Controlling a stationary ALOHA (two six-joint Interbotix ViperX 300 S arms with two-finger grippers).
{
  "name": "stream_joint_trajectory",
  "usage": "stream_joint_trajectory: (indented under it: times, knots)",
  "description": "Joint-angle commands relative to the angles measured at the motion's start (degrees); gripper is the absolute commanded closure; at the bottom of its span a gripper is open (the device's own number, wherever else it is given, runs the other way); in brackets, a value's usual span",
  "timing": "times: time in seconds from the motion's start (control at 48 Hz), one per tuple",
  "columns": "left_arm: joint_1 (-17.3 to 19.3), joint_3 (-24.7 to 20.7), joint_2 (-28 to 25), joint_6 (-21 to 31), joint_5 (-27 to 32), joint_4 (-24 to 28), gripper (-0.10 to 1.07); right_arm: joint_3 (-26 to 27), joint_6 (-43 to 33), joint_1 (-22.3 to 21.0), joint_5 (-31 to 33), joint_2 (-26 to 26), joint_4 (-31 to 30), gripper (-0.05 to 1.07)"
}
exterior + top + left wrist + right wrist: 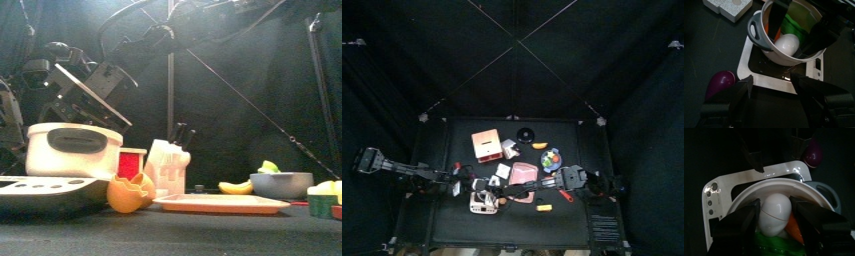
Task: Grab egg
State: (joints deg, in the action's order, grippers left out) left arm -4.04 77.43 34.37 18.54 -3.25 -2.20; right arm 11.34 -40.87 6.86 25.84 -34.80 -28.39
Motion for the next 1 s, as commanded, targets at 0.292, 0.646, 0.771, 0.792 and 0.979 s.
stream_joint_trajectory:
  times: [0.292,0.646,0.771,0.792,0.979]
  knots:
    - [0.9,-0.9,1.7,-0.2,-0.2,0.3,0.04,2.8,0.0,0.3,1.8,2.9,-2.3,0.37]
    - [3.7,-0.4,7.8,-0.2,0.3,1.8,0.04,4.0,0.0,1.3,5.4,4.7,-5.2,0.37]
    - [4.2,-0.2,8.7,-0.2,0.5,1.8,0.04,3.5,0.0,1.3,5.4,5.2,-5.2,0.37]
    - [4.3,-0.2,8.8,-0.2,0.5,1.8,0.04,3.5,0.0,1.3,5.3,5.4,-5.1,0.37]
    - [4.2,-0.3,8.8,0.0,0.6,1.8,0.04,2.9,-0.2,1.3,5.4,6.8,-4.7,0.37]
